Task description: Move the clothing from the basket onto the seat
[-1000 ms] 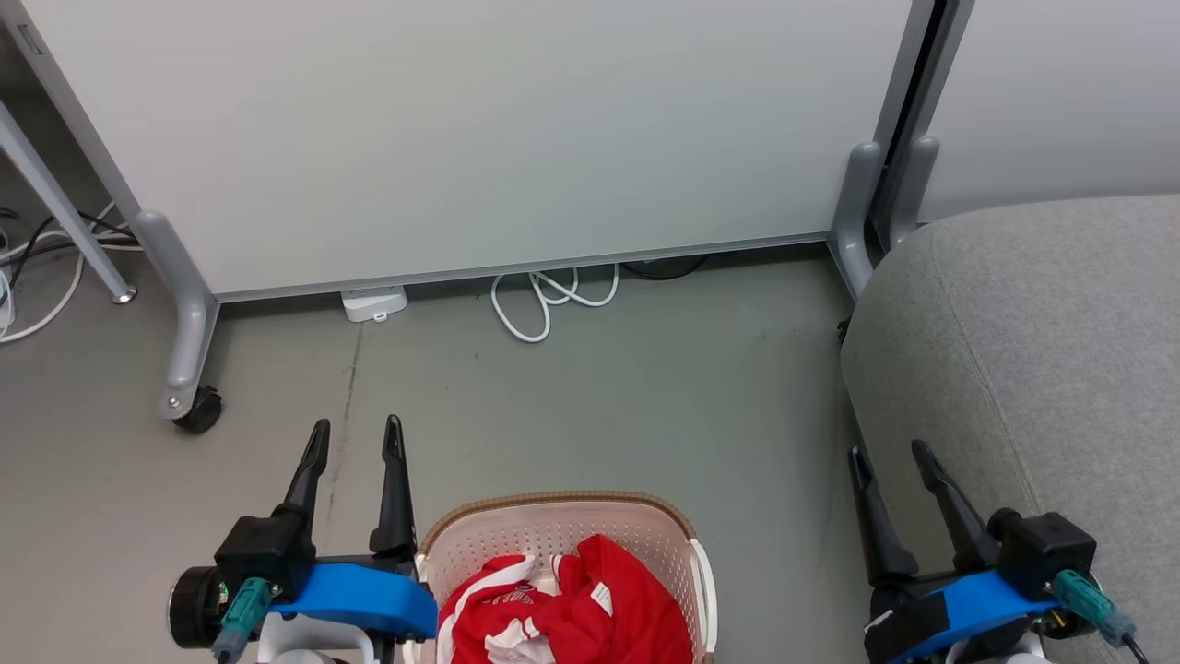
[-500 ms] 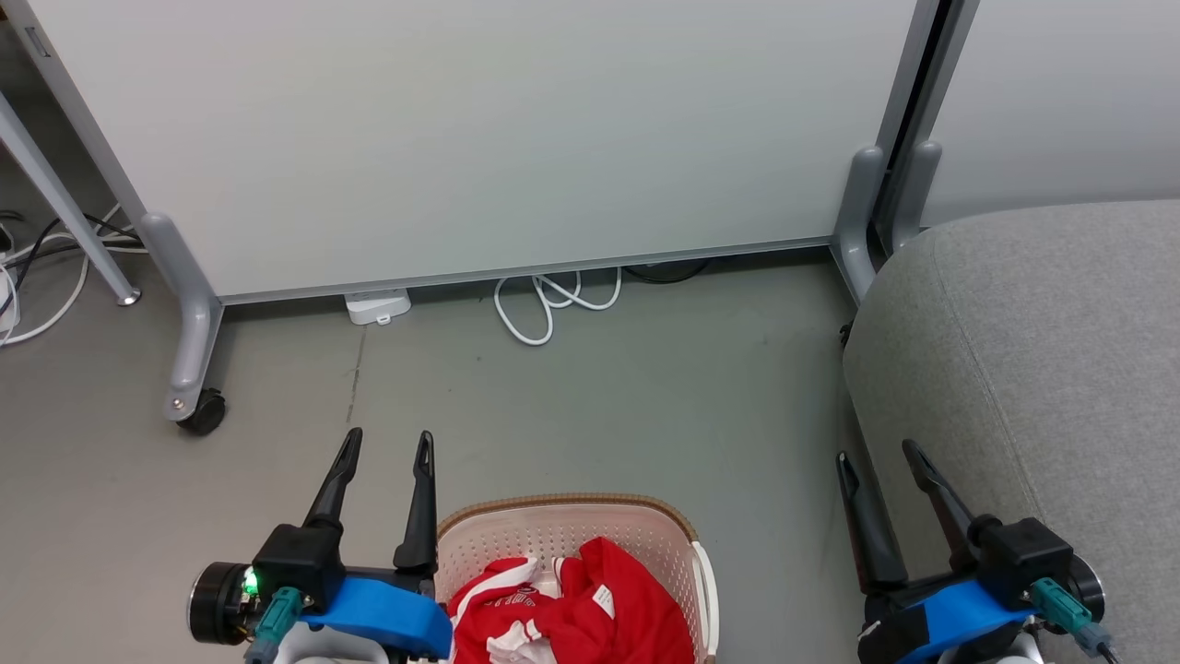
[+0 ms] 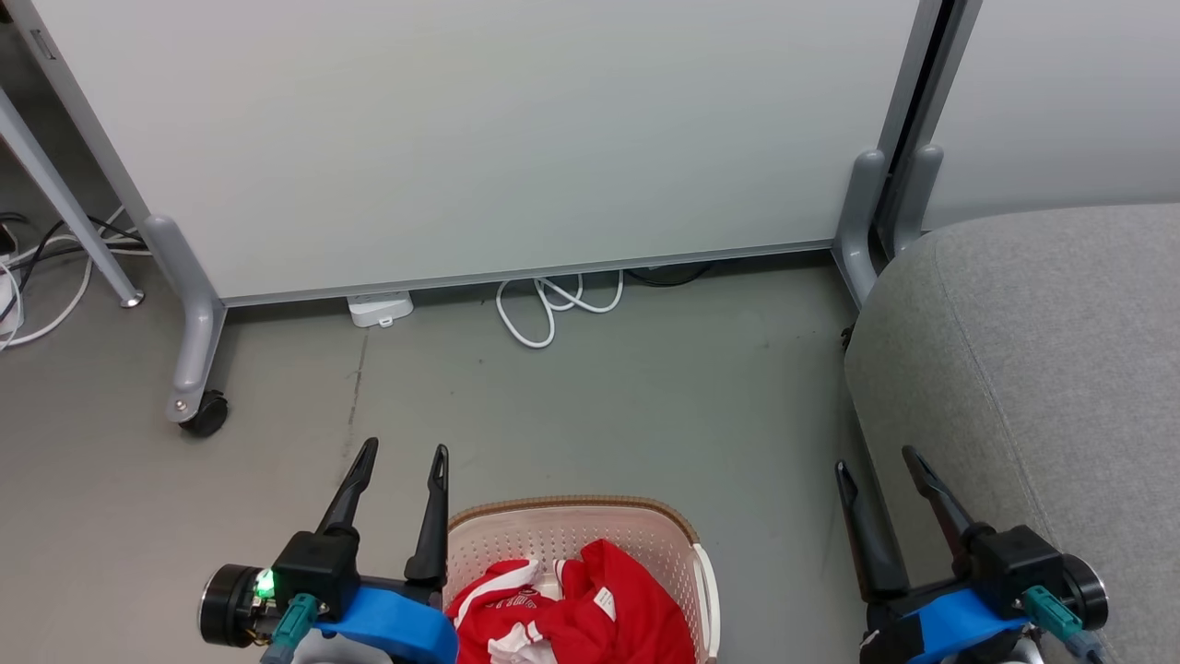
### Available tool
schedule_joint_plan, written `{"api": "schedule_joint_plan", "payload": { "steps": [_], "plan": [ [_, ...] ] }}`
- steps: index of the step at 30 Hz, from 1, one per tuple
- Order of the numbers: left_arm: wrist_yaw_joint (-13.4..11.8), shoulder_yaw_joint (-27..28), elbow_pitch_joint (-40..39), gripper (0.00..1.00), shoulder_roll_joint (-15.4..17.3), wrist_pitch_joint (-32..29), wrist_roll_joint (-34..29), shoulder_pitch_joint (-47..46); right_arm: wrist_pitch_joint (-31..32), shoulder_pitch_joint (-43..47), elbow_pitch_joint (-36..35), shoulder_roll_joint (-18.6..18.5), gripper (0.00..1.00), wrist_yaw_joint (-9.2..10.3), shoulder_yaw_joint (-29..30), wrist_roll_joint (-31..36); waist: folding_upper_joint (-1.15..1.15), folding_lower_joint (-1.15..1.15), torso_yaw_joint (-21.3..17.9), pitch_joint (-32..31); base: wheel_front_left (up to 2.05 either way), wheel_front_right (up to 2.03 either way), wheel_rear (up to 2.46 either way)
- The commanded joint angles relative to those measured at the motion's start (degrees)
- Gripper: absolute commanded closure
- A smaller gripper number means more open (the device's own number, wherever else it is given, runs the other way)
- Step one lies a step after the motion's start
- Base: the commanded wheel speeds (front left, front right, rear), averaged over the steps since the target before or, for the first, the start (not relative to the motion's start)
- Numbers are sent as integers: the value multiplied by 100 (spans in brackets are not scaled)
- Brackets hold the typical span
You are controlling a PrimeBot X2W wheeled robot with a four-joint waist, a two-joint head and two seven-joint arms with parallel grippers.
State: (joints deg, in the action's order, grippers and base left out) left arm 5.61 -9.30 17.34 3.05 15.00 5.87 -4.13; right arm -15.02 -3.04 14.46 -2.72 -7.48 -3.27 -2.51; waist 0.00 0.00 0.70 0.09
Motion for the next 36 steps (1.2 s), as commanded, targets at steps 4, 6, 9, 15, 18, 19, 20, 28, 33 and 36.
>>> {"api": "schedule_joint_plan", "payload": {
  "steps": [4, 6, 9, 15, 18, 19, 20, 28, 33, 36],
  "plan": [
    [33, 50, 62, 0, -11, 28, 45, -26, -23, 77, 69, -30, 0, -2, 52, -87, 0, 0, 0, -6, 0, 0, 0],
    [41, 54, 74, 0, -13, 28, 57, -32, -23, 71, 85, -30, 0, -2, 58, -93, 0, 0, -1, -4, 0, 0, 0],
    [54, 66, 88, 0, -15, 28, 63, -38, -23, 64, 99, -30, 0, -2, 69, -121, 0, 0, -4, 1, 0, 0, 0],
    [58, 71, 97, 0, -18, 28, 110, -43, -23, 48, 119, -29, 0, -2, 61, -125, 0, 0, -13, 12, 0, 0, 0],
    [64, 84, 105, 0, -18, 28, 108, -65, -23, 20, 123, -29, 0, -2, 33, -135, 0, 0, -44, 31, 0, 0, 0],
    [70, 83, 118, 0, -18, 28, 98, -84, -23, -1, 118, -29, 0, -2, 18, -141, 0, 0, -65, 44, 0, 0, 0],
    [78, 75, 138, 0, -18, 28, 75, -110, -23, -22, 110, -29, 0, -2, 6, -144, 0, 0, -87, 59, 0, 0, 0],
    [155, -146, 447, 0, 92, 23, -87, -658, -23, -236, -10, -28, 0, -2, -47, -155, 0, 0, -314, 491, 0, 0, 0],
    [197, -431, 804, 0, 280, 23, -150, -1249, -23, -503, -103, -27, 0, -2, -89, -161, 0, 0, -523, 1002, 0, 0, 0],
    [199, -698, 1124, 0, 431, 23, -90, -1640, -23, -687, -167, -27, 0, -2, -97, -179, 0, 0, -660, 1350, 0, 0, 0]
  ]
}}
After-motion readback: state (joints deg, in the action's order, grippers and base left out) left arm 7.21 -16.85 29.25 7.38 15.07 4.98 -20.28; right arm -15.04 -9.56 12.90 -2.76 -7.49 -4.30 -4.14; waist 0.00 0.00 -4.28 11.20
